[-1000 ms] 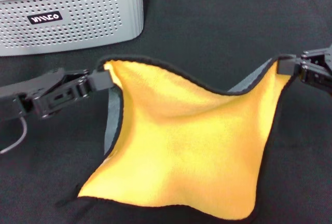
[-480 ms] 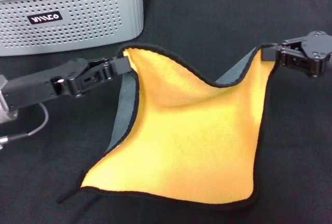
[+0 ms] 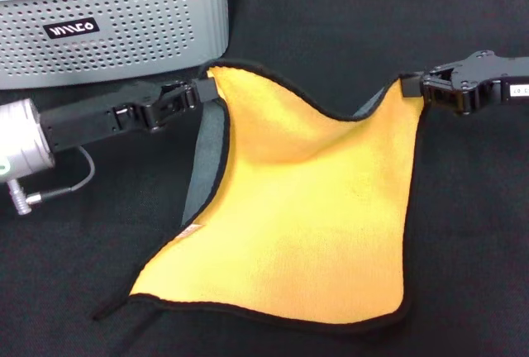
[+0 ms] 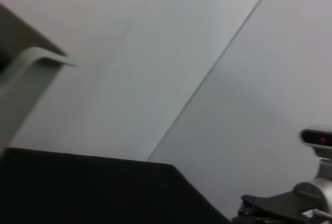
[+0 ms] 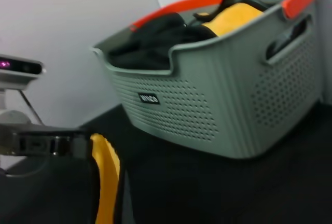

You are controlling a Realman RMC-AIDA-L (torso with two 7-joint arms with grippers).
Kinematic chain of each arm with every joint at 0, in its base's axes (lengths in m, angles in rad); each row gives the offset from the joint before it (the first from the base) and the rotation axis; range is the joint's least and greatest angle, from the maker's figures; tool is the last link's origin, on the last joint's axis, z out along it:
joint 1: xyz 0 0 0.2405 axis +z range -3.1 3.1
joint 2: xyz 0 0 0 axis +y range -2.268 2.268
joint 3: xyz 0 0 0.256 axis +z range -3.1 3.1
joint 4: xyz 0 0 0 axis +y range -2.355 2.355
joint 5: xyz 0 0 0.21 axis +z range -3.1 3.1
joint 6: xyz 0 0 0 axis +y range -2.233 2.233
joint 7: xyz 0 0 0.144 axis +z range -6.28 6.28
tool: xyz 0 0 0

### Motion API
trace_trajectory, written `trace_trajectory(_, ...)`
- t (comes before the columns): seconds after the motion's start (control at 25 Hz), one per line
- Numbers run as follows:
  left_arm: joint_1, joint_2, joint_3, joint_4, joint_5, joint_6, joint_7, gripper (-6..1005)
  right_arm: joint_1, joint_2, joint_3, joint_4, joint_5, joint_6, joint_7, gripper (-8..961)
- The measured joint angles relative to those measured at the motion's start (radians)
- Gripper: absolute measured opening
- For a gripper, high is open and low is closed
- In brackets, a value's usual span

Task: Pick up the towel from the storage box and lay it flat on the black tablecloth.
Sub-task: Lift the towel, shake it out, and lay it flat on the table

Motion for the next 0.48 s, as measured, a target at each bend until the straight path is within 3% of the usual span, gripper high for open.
trace_trajectory(0.2, -0.005, -0.009, 0.000, -0.001, 0.020, -0.077, 0.012, 19, 0.029, 0.000, -0.006, 0.055, -0.038, -0.061, 0.002, 37)
trace_trajectory(0.48, -0.023, -0.044, 0.000, -0.002, 0.102, -0.187, 0.033, 19, 0.072, 0.014, -0.014, 0.143, -0.088, -0.150, -0.025, 40)
